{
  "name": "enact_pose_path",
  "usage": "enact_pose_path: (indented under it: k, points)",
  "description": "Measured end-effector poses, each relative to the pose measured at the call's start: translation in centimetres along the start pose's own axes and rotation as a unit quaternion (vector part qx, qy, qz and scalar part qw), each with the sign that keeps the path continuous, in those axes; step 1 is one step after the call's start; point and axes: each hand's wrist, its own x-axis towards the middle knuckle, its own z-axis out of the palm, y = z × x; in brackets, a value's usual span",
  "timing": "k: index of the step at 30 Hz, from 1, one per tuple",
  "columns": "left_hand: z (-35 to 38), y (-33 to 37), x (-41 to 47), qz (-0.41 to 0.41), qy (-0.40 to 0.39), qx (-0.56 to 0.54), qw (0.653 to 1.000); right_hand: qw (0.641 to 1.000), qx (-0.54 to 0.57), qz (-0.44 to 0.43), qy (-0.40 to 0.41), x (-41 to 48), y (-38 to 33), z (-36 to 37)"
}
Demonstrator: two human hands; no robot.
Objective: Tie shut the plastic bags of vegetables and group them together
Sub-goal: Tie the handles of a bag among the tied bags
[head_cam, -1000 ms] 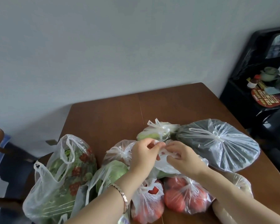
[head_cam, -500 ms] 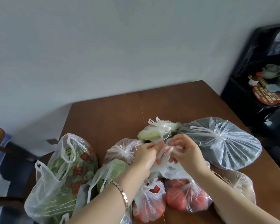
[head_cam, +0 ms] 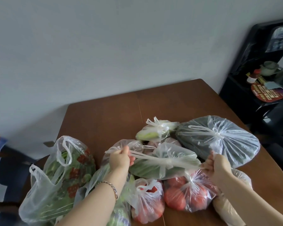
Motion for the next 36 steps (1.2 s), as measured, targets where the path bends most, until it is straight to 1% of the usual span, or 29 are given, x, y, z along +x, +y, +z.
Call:
enact_pose_path:
  k: [2, 3, 4, 6, 7, 8, 9, 10, 11, 12, 13, 15, 17, 19, 21, 22, 23, 24, 25, 26, 27, 28, 29, 31, 32, 33, 34, 35, 36]
  points:
    - [0.6, 0.1, 0.0, -0.027, 0.008, -0.022, 0.999, 0.994, -0.100, -0.039, 0.017, 0.3, 0.5, 0.4]
    - [1.0, 0.1, 0.2, -0.035, 0.002, -0.040, 0.999, 0.983, -0.172, -0.069, 0.013, 0.3, 0.5, 0.9]
    - [1.2, 0.6, -0.2, -0.045, -0.013, -0.083, 0.995, 0.965, -0.243, -0.095, -0.004, 0.0, 0.3, 1.4]
    - [1.8, 1.9, -1.5, -0.056, -0.089, -0.180, 0.978, 0.932, -0.335, -0.124, -0.058, -0.9, -0.5, 2.5]
    - [1.9, 2.4, -2.4, -0.035, -0.143, -0.184, 0.972, 0.922, -0.351, -0.130, -0.098, -1.5, -0.9, 3.2]
    - [2.3, 2.7, -3.4, 0.009, -0.196, -0.144, 0.970, 0.920, -0.342, -0.128, -0.140, -2.4, -1.4, 3.9]
    - [2.6, 3.0, -4.5, 0.065, -0.255, -0.069, 0.962, 0.923, -0.317, -0.126, -0.178, -3.3, -1.7, 4.8]
    - [2.9, 2.9, -4.9, 0.121, -0.302, 0.018, 0.945, 0.925, -0.289, -0.131, -0.207, -4.1, -2.0, 5.6]
    - [3.0, 3.0, -5.6, 0.176, -0.341, 0.108, 0.917, 0.924, -0.276, -0.142, -0.225, -4.6, -2.3, 6.3]
    - [3.2, 2.9, -5.8, 0.206, -0.364, 0.176, 0.891, 0.919, -0.279, -0.155, -0.233, -5.0, -2.4, 6.9]
    - [3.3, 2.8, -6.0, 0.207, -0.384, 0.204, 0.876, 0.914, -0.284, -0.163, -0.240, -5.1, -2.6, 7.2]
    - [3.1, 2.9, -6.2, 0.189, -0.417, 0.190, 0.868, 0.917, -0.269, -0.146, -0.257, -5.0, -2.7, 7.2]
    - [2.8, 2.8, -6.1, 0.168, -0.452, 0.181, 0.857, 0.931, -0.215, -0.109, -0.273, -4.6, -2.6, 6.8]
    - [2.8, 2.7, -6.2, 0.171, -0.483, 0.199, 0.835, 0.941, -0.159, -0.091, -0.285, -4.2, -2.5, 6.3]
    - [3.2, 2.4, -6.4, 0.204, -0.464, 0.231, 0.831, 0.941, -0.113, -0.085, -0.307, -3.9, -2.3, 5.8]
    - [3.5, 2.1, -6.5, 0.220, -0.444, 0.232, 0.837, 0.936, -0.116, -0.091, -0.320, -3.9, -2.3, 5.5]
    - [3.6, 1.9, -6.5, 0.224, -0.418, 0.224, 0.852, 0.926, -0.155, -0.110, -0.327, -3.8, -2.0, 5.1]
    - [3.7, 1.9, -6.4, 0.216, -0.397, 0.203, 0.869, 0.904, -0.239, -0.144, -0.324, -3.6, -1.6, 4.6]
    - [3.8, 1.9, -6.1, 0.208, -0.381, 0.187, 0.881, 0.863, -0.351, -0.184, -0.313, -3.2, -1.0, 4.1]
    - [3.8, 1.8, -5.9, 0.204, -0.375, 0.179, 0.886, 0.809, -0.452, -0.220, -0.305, -2.9, -0.2, 3.7]
    - [3.8, 1.7, -5.9, 0.198, -0.376, 0.174, 0.889, 0.757, -0.523, -0.252, -0.301, -2.6, 0.6, 3.5]
    - [3.9, 1.6, -6.0, 0.193, -0.378, 0.165, 0.890, 0.721, -0.561, -0.278, -0.298, -2.5, 1.3, 3.6]
    - [4.0, 1.4, -6.0, 0.186, -0.373, 0.152, 0.896, 0.704, -0.575, -0.298, -0.292, -2.5, 1.9, 3.8]
    - [4.1, 1.2, -6.1, 0.144, -0.349, 0.086, 0.922, 0.696, -0.585, -0.322, -0.265, -2.3, 2.9, 4.0]
    - [4.1, 1.3, -6.0, 0.107, -0.337, 0.025, 0.935, 0.700, -0.592, -0.318, -0.242, -1.9, 3.4, 3.8]
    - [4.0, 1.6, -5.7, 0.064, -0.326, -0.052, 0.942, 0.710, -0.599, -0.301, -0.213, -1.3, 3.9, 3.5]
    - [3.9, 2.0, -5.3, 0.025, -0.316, -0.123, 0.940, 0.728, -0.600, -0.279, -0.178, -0.6, 4.3, 3.1]
    - [3.7, 2.4, -5.0, 0.002, -0.309, -0.168, 0.936, 0.749, -0.596, -0.252, -0.142, -0.2, 4.7, 2.8]
    - [3.6, 2.7, -4.9, -0.001, -0.306, -0.184, 0.934, 0.769, -0.583, -0.232, -0.118, 0.0, 4.9, 2.8]
